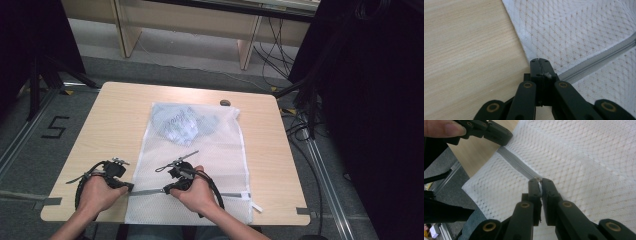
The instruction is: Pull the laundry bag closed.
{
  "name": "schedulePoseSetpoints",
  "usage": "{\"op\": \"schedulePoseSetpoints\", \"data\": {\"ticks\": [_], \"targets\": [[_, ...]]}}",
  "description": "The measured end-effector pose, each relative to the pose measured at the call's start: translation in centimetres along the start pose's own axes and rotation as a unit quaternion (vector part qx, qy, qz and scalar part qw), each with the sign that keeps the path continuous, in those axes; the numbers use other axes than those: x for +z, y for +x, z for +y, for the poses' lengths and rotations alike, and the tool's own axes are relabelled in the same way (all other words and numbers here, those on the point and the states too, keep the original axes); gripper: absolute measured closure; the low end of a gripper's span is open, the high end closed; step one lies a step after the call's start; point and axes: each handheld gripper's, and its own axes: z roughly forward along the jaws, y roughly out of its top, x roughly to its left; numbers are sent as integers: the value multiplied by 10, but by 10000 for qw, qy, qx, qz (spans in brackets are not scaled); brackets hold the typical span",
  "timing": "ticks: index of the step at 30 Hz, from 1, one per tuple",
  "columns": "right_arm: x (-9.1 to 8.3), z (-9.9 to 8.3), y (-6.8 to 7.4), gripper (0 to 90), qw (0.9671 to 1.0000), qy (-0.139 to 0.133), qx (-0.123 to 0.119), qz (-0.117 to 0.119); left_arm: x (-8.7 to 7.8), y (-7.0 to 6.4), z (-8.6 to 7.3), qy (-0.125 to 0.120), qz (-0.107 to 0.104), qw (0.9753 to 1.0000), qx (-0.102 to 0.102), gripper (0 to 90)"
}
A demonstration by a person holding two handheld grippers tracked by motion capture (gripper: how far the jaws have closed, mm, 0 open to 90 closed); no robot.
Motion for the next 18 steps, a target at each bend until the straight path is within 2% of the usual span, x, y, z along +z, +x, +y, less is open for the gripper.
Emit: {"op": "schedulePoseSetpoints", "data": {"ticks": [2, 3, 5, 7, 9, 15, 16, 17, 18], "targets": [[0, 0, 0, 871, 10000, 19, 42, -8, 0, 0, 0, 15, 5, 10000, 16, 899], [0, 0, -1, 871, 10000, 8, -36, -15, 0, 0, 0, 11, 4, 10000, 15, 899], [-1, -1, 0, 871, 9999, 76, 94, -26, 0, 0, 0, 1, 1, 10000, -1, 899], [0, 0, -1, 871, 10000, 19, 4, -27, 0, 0, 0, 11, 3, 10000, 14, 899], [-1, 0, -1, 871, 9999, 47, 90, 37, 0, 0, 0, 3, 1, 10000, 2, 899], [-3, 0, -3, 871, 9999, 75, 84, 27, 0, 0, 0, 6, 1, 10000, 18, 899], [-3, 0, -2, 871, 9998, 114, 164, 18, 0, 0, 0, 5, 0, 10000, 10, 899], [-3, -1, -3, 871, 9999, 65, 81, 32, 0, 0, 0, -2, 0, 10000, 7, 899], [-3, -1, -3, 871, 9999, 81, 100, 38, 0, 0, 0, 7, -6, 10000, 5, 899]]}}
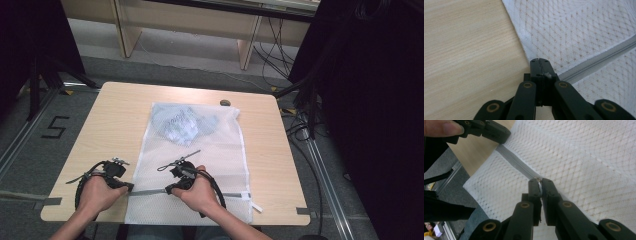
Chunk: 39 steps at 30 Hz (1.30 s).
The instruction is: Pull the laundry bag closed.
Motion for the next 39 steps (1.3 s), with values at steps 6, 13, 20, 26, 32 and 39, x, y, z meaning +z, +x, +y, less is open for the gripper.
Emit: {"op": "schedulePoseSetpoints", "data": {"ticks": [6, 13, 20, 26, 32, 39], "targets": [[-1, 1, -1, 871, 10000, 20, 49, -18, 0, 0, 0, 1, -3, 10000, 2, 899], [-2, 1, -2, 871, 10000, 27, 27, -4, 0, 0, 0, 4, 13, 10000, 8, 899], [-2, 1, -2, 871, 10000, 24, 44, 13, 0, 0, 0, 16, 14, 10000, 10, 899], [-3, 0, -3, 871, 9999, 71, 69, -27, 0, -1, 1, 22, 21, 10000, 2, 899], [-4, 0, -6, 871, 9999, 43, 54, -77, 0, 1, 1, 24, -4, 9999, 110, 899], [-5, -1, -5, 871, 10000, 51, 47, -46, 0, 0, 0, 6, 12, 10000, 15, 899]]}}
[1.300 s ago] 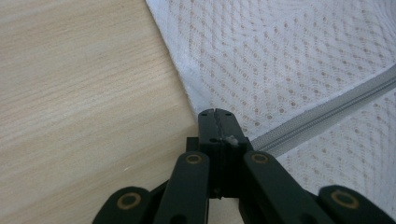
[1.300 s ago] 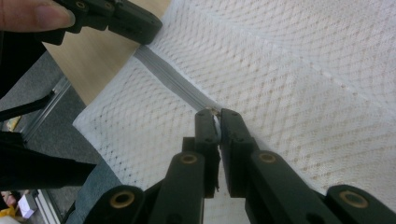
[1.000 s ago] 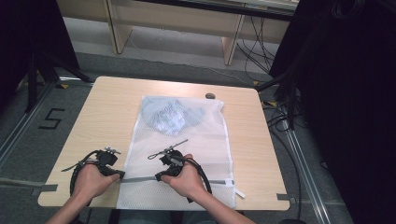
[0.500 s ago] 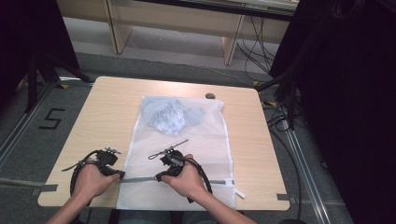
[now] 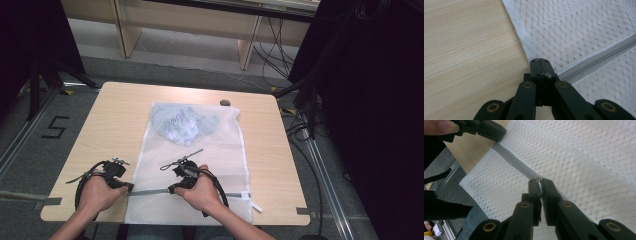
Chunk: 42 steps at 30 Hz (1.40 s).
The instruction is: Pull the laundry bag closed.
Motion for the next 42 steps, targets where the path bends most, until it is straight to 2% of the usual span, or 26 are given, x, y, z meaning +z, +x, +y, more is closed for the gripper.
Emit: {"op": "schedulePoseSetpoints", "data": {"ticks": [6, 8, 22, 25, 31, 35, 37, 39, 42], "targets": [[-1, -1, -2, 871, 9999, 19, 39, -92, 0, 0, 0, 7, -1, 10000, 5, 899], [-1, 0, -2, 871, 10000, 18, 34, -28, 0, 0, 0, 3, -3, 10000, 1, 899], [-6, -2, -4, 871, 10000, 1, 24, -76, 0, 0, 0, 3, -4, 10000, 3, 899], [-7, -2, -5, 871, 9999, 20, 72, -95, 0, 1, 0, 4, -24, 10000, 83, 899], [-8, -4, -7, 871, 9999, 8, 94, -97, 0, 0, 0, -4, -11, 10000, 3, 899], [-9, -5, -9, 871, 9999, 18, 97, -124, 0, 1, 0, 13, -18, 10000, 81, 899], [-10, -5, -9, 871, 9998, 14, 155, -87, 0, 1, 0, 12, -23, 10000, 65, 899], [-10, -6, -10, 871, 9999, -2, 117, -95, 0, 1, 0, 0, -18, 10000, 28, 899], [-11, -7, -12, 871, 9999, -4, 134, -106, 0, 1, 0, 9, -16, 10000, 60, 899]]}}
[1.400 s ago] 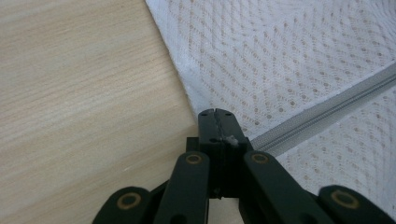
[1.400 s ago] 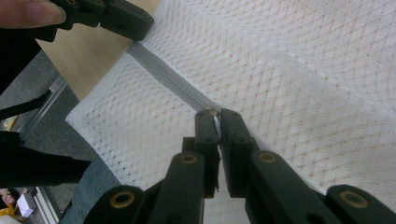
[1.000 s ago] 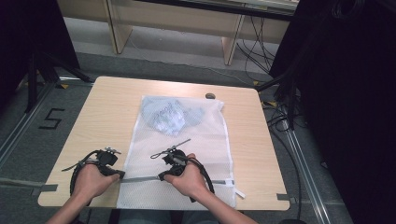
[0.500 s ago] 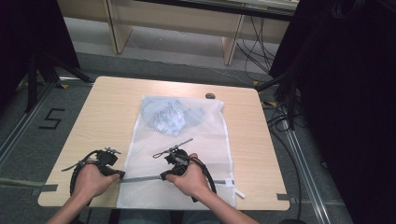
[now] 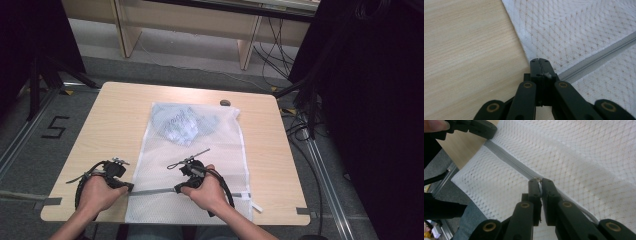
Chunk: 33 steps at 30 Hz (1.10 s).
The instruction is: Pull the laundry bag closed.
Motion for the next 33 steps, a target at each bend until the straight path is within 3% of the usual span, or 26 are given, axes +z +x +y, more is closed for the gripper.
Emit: {"op": "schedulePoseSetpoints", "data": {"ticks": [15, 21, 24, 26, 28, 30, 33], "targets": [[-3, -7, -3, 871, 10000, -76, -55, 13, 0, -1, 0, -4, 21, 10000, -59, 899], [-6, -8, -5, 871, 10000, -32, 41, 46, 0, -1, 0, -4, 18, 10000, -53, 899], [-6, -10, -7, 871, 9999, -117, -97, 20, 0, -1, 0, 1, 20, 10000, -50, 899], [-7, -11, -6, 871, 10000, -66, 30, -5, 0, -1, 0, 5, 21, 10000, -37, 899], [-7, -12, -8, 871, 9999, -130, -68, 40, -1, -1, 0, 41, 34, 10000, -6, 899], [-8, -13, -9, 871, 9999, -127, -61, 26, 1, -2, 0, -43, 56, 9999, -96, 899], [-8, -15, -9, 871, 9999, -102, -34, 39, 0, -1, 0, 25, 39, 10000, -6, 899]]}}
